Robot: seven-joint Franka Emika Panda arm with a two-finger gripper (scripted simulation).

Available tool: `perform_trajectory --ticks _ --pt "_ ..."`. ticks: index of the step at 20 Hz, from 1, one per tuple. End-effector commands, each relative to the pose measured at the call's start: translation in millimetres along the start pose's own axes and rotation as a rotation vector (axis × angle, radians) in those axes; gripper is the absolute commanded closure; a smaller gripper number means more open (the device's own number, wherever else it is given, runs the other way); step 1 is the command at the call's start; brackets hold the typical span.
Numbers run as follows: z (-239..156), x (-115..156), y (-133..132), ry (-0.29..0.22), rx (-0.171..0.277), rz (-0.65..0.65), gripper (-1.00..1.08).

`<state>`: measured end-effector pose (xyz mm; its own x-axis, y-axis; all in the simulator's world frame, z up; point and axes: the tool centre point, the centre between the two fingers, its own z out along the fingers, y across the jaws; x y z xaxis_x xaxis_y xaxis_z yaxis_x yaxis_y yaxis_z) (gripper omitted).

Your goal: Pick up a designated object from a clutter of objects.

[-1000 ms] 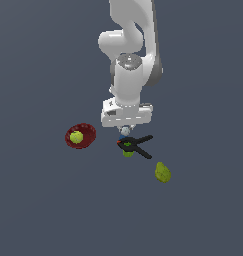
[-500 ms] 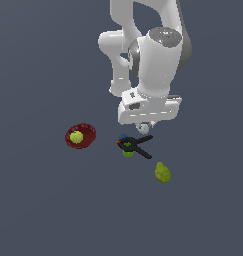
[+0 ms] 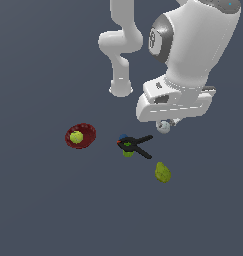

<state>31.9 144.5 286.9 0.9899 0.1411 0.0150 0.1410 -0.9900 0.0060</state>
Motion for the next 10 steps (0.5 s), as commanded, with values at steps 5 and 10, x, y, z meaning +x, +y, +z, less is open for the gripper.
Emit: perform_trajectory --ticks 5,10 --pt "-30.0 26.3 -25.5 -0.006 0.003 0.002 1.08" --pt "-48.2 43.2 -41.0 -0.01 0.004 0.003 1.08"
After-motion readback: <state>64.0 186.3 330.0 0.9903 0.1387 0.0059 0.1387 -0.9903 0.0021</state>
